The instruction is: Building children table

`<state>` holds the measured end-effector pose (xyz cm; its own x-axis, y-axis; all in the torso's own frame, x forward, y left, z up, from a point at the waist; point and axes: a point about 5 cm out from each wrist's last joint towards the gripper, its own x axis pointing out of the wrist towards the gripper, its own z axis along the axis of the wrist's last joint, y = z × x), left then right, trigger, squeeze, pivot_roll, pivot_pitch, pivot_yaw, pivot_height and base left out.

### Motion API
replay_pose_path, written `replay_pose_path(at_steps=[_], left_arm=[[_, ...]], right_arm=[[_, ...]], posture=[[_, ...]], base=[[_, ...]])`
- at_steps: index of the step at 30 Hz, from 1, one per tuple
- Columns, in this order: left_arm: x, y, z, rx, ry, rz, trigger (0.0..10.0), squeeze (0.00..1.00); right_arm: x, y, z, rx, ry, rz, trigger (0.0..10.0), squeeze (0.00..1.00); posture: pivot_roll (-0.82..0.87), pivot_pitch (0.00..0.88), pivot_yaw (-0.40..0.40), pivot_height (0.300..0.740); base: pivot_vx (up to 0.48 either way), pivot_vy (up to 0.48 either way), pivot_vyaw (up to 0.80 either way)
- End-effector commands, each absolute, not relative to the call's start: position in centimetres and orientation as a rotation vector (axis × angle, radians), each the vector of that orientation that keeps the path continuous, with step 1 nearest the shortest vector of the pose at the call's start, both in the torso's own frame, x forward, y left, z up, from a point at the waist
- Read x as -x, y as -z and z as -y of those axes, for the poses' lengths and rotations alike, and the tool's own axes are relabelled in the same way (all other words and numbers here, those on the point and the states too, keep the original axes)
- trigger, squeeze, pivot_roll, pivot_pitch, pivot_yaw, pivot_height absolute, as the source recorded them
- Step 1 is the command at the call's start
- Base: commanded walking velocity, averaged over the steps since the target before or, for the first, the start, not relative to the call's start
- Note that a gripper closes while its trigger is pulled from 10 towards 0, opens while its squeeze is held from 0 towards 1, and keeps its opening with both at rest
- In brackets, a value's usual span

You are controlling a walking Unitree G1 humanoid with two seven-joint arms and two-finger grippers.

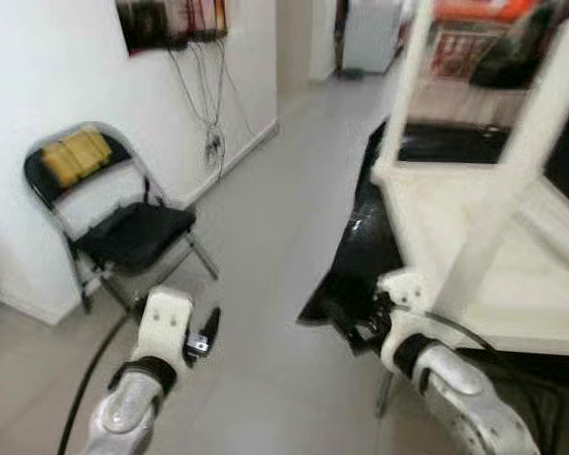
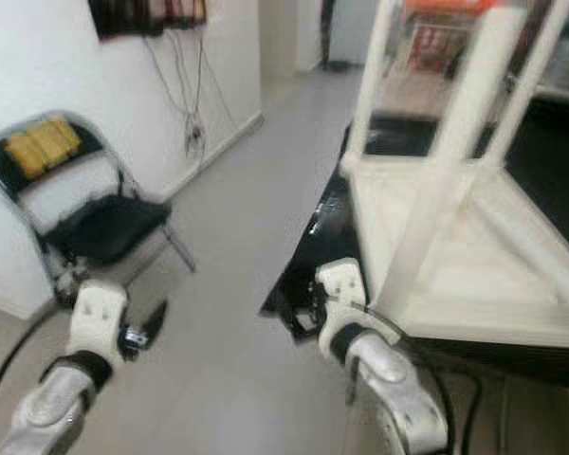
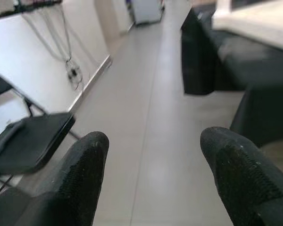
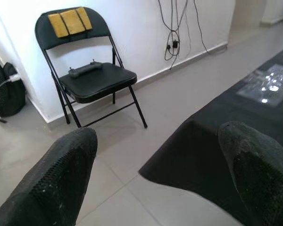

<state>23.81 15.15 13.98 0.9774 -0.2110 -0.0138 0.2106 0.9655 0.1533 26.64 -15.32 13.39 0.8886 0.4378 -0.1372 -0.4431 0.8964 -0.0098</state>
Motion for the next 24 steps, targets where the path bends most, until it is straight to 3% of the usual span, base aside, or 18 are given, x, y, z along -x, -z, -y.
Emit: replay_pose_path(at_steps=[1, 7, 9, 22, 24], left_arm=[[-23.7, -13.4, -15.5, -0.156, 0.204, -0.026, 10.0, 0.00], [-23.8, -13.3, -15.5, -0.150, 0.208, -0.026, 10.0, 0.00], [-23.8, -13.3, -15.4, -0.149, 0.223, -0.021, 10.0, 0.00], [-23.8, -13.3, -15.3, -0.148, 0.233, -0.014, 10.0, 0.00], [-23.8, -13.3, -15.3, -0.148, 0.234, -0.014, 10.0, 0.00]], right_arm=[[-26.5, -13.5, 14.4, 0.035, -0.514, -0.117, 10.0, 0.00], [-26.2, -13.5, 13.9, 0.032, -0.601, -0.113, 10.0, 0.00], [-25.6, -13.6, 13.2, 0.026, -0.711, -0.115, 10.0, 0.00], [-24.7, -13.5, 13.3, 0.021, -0.836, -0.135, 10.0, 0.00], [-24.7, -13.6, 13.8, 0.043, -0.848, -0.130, 10.0, 0.00]], posture=[[-0.05, 0.037, -0.053, 0.740], [-0.05, 0.035, -0.053, 0.740], [-0.05, 0.035, -0.054, 0.740], [-0.05, 0.034, -0.054, 0.740], [-0.04, 0.031, -0.055, 0.740]], base=[[0.000, 0.000, -0.80], [0.000, 0.000, -0.80], [0.000, 0.000, -0.80], [0.000, 0.000, -0.79], [0.000, 0.000, 0.00]])
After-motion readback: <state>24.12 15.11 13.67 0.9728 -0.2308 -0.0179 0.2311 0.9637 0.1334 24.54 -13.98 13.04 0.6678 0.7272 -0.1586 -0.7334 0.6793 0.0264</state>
